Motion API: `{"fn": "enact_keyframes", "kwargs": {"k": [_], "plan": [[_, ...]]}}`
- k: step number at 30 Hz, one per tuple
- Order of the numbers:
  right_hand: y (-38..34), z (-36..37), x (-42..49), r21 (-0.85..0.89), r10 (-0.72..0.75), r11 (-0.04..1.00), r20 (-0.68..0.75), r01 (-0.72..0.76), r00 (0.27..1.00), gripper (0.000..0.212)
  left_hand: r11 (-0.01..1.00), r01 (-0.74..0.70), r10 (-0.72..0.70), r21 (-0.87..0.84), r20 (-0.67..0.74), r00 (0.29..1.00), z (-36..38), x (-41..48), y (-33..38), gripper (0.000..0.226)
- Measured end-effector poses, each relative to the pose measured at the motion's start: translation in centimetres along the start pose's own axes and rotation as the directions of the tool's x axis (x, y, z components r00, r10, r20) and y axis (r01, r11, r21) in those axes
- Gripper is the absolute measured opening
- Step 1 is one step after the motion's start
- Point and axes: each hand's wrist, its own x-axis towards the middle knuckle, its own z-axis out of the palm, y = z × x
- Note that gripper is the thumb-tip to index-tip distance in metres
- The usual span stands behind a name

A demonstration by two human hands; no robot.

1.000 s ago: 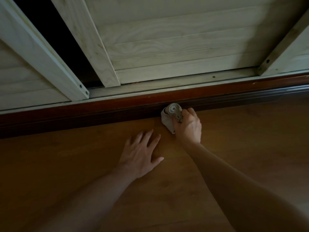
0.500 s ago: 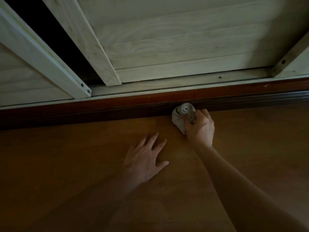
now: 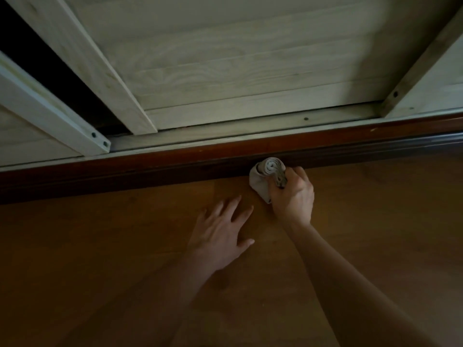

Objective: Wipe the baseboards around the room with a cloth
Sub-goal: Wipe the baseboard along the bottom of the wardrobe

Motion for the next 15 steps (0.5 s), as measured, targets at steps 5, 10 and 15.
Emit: {"fn": "enact_keyframes", "kwargs": {"k": [5, 10, 15], "plan": [[0.3, -0.4, -0.2, -0.053, 0.040, 0.998, -0.048, -0.043, 0.998, 0.023, 0.998, -0.056, 0.056, 0.009, 0.012, 0.998, 0.3, 1.2, -0.8, 0.077], [-0.8, 0.1, -0.2, -0.088, -0.024, 0.996, 0.003, 0.024, 1.000, 0.020, 0.996, -0.081, 0.082, 0.027, -0.029, 0.996, 1.0, 1.2, -1.2, 0.076], [0.2, -0.9, -0.1, -0.104, 0.107, 0.987, -0.111, -0.119, 0.988, 0.022, 0.993, -0.111, 0.112, 0.033, -0.024, 0.993, 0.9, 1.2, -1.5, 0.075]]}}
